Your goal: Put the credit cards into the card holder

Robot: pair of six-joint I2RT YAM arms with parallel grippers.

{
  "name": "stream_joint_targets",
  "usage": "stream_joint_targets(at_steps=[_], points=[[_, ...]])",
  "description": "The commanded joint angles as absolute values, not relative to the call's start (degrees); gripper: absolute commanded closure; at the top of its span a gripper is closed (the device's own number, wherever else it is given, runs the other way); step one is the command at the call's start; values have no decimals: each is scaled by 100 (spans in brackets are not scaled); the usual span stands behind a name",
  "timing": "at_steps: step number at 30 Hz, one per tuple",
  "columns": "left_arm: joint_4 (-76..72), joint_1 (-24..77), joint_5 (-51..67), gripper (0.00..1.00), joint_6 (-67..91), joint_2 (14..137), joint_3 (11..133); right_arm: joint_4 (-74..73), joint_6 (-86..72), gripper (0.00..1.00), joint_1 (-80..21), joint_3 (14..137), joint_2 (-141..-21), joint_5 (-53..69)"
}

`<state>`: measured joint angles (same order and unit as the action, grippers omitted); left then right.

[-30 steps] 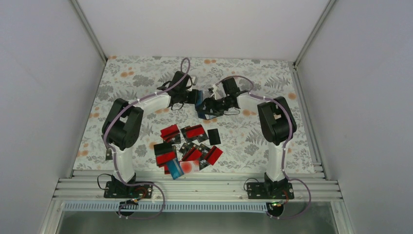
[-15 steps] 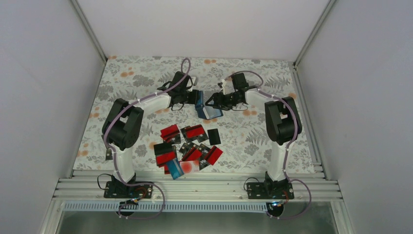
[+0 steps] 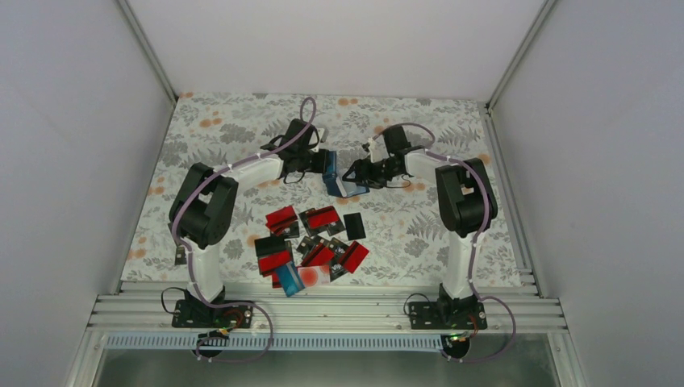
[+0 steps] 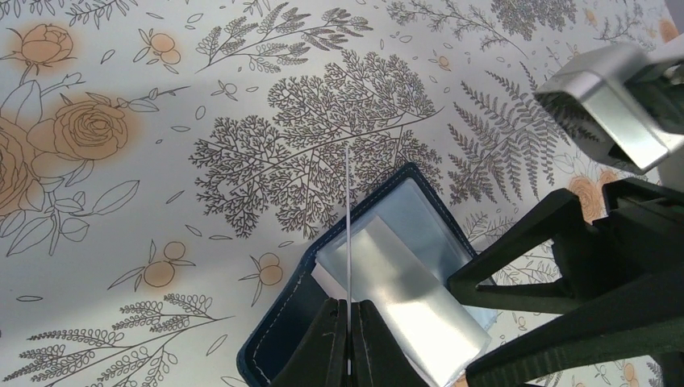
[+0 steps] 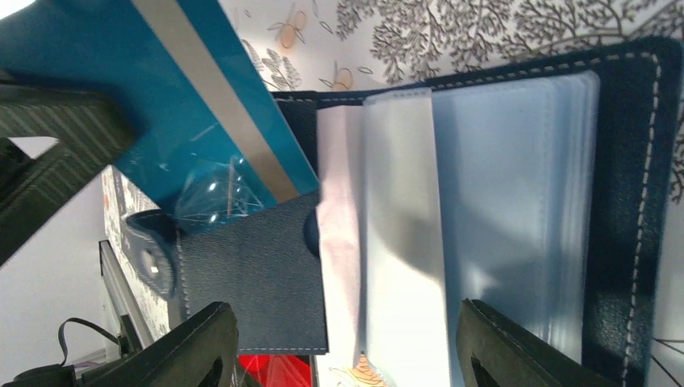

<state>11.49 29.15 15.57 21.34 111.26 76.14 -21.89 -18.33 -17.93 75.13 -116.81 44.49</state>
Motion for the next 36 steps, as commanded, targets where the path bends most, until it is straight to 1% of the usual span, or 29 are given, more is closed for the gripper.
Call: stream_joint_targets(at_steps=[1, 7, 16, 22, 36], points=[[1061, 2970, 1600, 98, 2019, 11173, 7559, -2153, -1735, 30, -1801, 7425, -11847, 4300], [1063, 2976, 1603, 98, 2021, 11196, 7565, -2173, -1727, 30, -1806, 7406, -11927, 4395], [1045, 2993, 1604, 98, 2030, 11228, 7559, -1988, -1843, 30, -1812, 7456, -11810, 5504], [1023, 2988, 1557, 98, 2048, 11147, 7532, -1873, -1877, 31, -1831, 7510, -11880, 6022], [721, 2944, 739, 98, 2473, 10236, 7112, -1811, -1986, 31, -2225, 7849, -12238, 6142]])
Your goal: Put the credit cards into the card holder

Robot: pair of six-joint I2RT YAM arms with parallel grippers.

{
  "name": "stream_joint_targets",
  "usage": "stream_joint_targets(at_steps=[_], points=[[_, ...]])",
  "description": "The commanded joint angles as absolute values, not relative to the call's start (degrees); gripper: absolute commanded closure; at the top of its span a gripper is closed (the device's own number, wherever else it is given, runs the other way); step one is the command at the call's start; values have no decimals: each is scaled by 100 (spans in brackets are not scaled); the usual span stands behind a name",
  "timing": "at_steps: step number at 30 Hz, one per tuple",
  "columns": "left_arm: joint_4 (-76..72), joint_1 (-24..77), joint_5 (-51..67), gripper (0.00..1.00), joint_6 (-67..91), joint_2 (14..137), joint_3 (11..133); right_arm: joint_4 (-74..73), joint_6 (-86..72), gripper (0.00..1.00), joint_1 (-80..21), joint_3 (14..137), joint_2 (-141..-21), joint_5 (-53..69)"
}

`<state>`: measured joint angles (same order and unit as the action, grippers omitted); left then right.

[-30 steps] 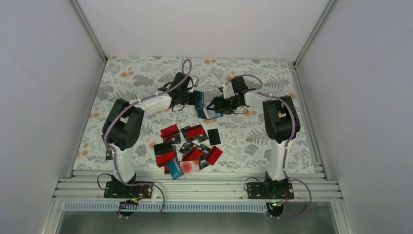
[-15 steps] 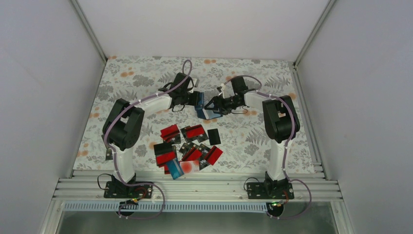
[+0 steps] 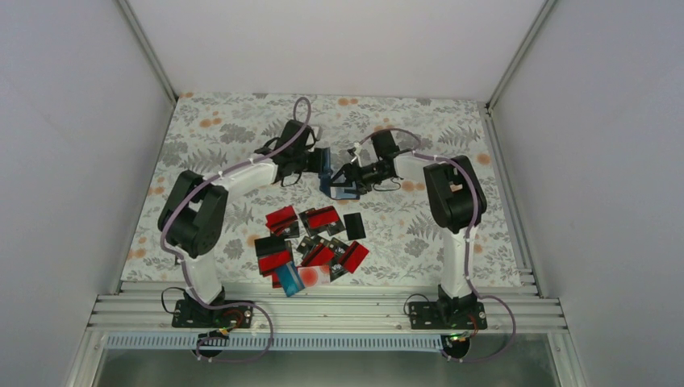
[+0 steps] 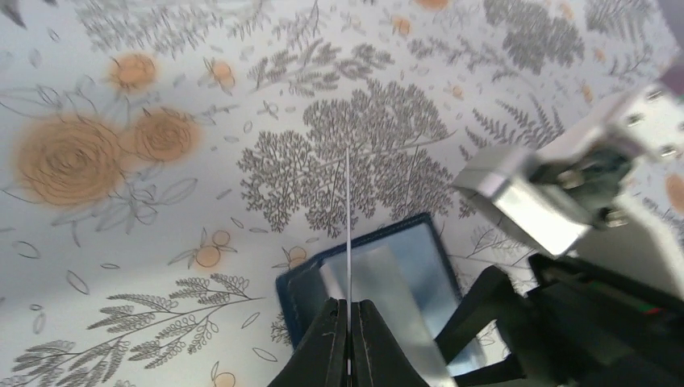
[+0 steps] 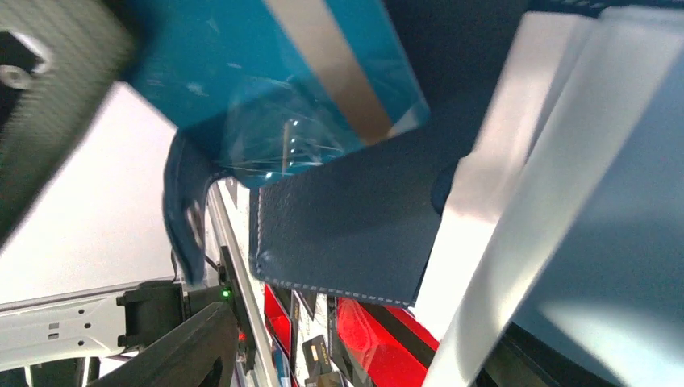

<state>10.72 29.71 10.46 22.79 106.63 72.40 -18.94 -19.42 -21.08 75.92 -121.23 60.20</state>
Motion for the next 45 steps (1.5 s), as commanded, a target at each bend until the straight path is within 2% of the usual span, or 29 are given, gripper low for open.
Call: stream_joint_targets(at_steps=[1, 7, 29, 45], points=[[643, 2940, 739, 98, 2506, 10164, 7046, -1817, -1993, 31, -2238, 7865, -12269, 6116], [315, 2882, 700, 98, 2601, 9863, 6703, -1797, -2056, 31, -2297, 8022, -12310, 6113], [-388, 2559, 2064, 98, 2553, 10147, 6170, -1782, -2191, 31, -2895, 8520, -12910, 5961], [-147, 2529, 2029, 98, 2918, 10445, 5792, -1979, -2153, 31, -2880, 8491, -12724, 5830]])
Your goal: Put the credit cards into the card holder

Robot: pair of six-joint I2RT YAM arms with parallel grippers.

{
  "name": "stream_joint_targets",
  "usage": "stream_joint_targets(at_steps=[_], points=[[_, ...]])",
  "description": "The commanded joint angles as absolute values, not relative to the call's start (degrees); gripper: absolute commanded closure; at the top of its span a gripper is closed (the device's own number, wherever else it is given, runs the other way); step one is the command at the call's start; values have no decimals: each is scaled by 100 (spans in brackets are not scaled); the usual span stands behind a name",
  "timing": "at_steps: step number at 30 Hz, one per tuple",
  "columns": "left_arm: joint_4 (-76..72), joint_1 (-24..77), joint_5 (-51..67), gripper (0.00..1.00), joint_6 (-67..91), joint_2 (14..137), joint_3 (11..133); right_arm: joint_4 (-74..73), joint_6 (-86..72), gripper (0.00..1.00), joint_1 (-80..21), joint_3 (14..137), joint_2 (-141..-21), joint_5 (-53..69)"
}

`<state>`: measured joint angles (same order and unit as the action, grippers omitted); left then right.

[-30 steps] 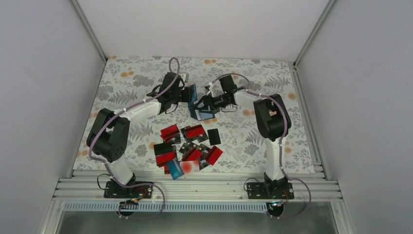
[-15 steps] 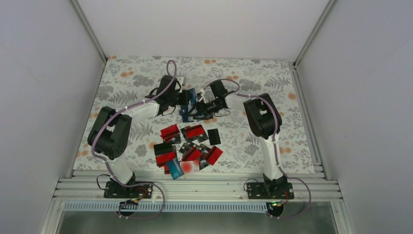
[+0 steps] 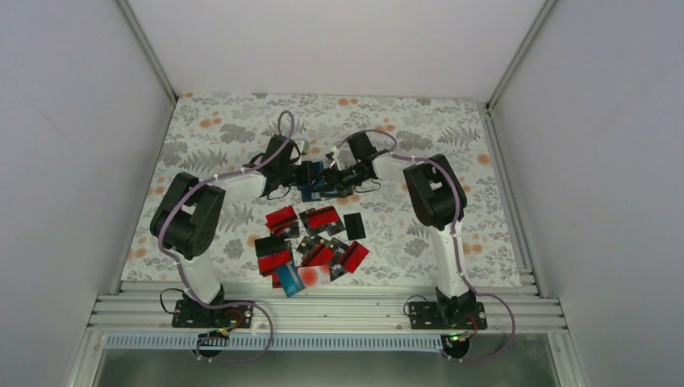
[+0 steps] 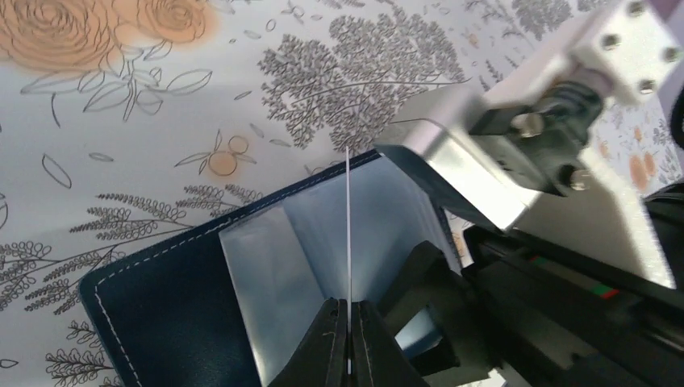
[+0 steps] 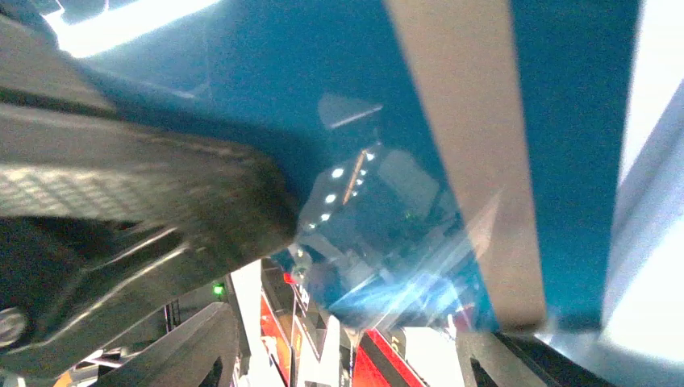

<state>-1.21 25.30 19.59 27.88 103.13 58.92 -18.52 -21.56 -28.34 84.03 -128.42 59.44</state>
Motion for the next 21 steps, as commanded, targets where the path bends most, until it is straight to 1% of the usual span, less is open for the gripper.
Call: stream_joint_targets(at_steps=[1, 10, 21], points=[[-130, 2525, 2010, 98, 2925, 10482, 5794, -1995, -2154, 31, -2880, 8490, -12707, 5853], [-157, 2518, 1923, 98, 2909, 10671, 5792, -2269, -1976, 30, -2745, 8460, -12403, 5954], [-232, 2521, 2005, 98, 2820, 10785, 5857, -2507, -1732, 29, -2356, 7971, -11668, 6058]])
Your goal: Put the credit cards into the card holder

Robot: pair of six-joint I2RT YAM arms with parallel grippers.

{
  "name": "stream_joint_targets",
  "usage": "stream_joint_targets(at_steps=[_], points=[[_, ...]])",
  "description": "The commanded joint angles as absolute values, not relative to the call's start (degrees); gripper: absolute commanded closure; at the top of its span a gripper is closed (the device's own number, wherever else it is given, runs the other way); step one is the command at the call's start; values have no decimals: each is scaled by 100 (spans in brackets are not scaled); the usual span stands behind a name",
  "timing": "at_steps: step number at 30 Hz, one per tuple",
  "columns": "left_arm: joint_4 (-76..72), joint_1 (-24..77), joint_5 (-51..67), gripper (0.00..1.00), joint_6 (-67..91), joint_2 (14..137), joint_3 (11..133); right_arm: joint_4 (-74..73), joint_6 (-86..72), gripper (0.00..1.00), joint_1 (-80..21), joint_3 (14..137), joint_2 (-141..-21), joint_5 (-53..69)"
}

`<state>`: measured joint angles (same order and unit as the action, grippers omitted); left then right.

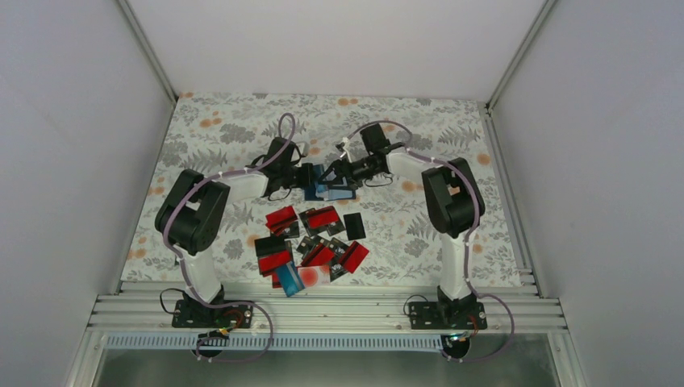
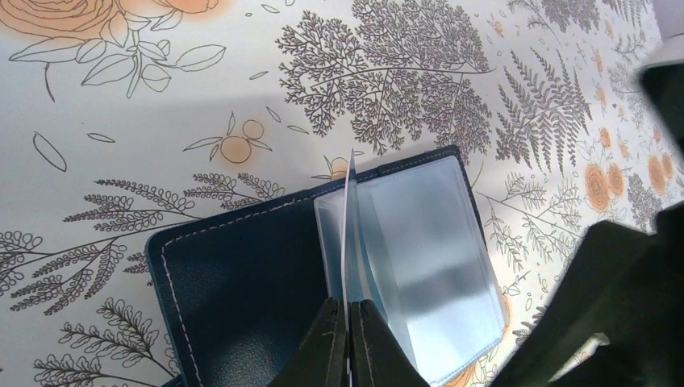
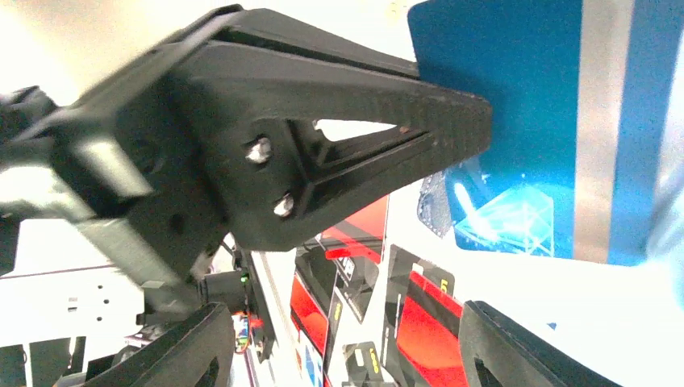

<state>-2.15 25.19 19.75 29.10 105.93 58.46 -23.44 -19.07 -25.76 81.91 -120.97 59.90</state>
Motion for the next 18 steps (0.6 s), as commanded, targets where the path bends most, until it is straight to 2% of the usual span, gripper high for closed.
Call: stream_joint_targets(at_steps=[1, 9, 18], points=[[-243, 2522, 2027, 97, 2807, 10784, 5862, -2501, -1742, 29, -2280, 7911, -11611, 5989], [-364, 2513, 2389, 98, 2822, 10835, 5866, -2109, -2126, 34, -1840, 7521, -11552, 4526], [-220, 2505, 2474, 98, 2775, 10937, 5998, -1807, -2212, 51, -1781, 7194, -11790, 3985]])
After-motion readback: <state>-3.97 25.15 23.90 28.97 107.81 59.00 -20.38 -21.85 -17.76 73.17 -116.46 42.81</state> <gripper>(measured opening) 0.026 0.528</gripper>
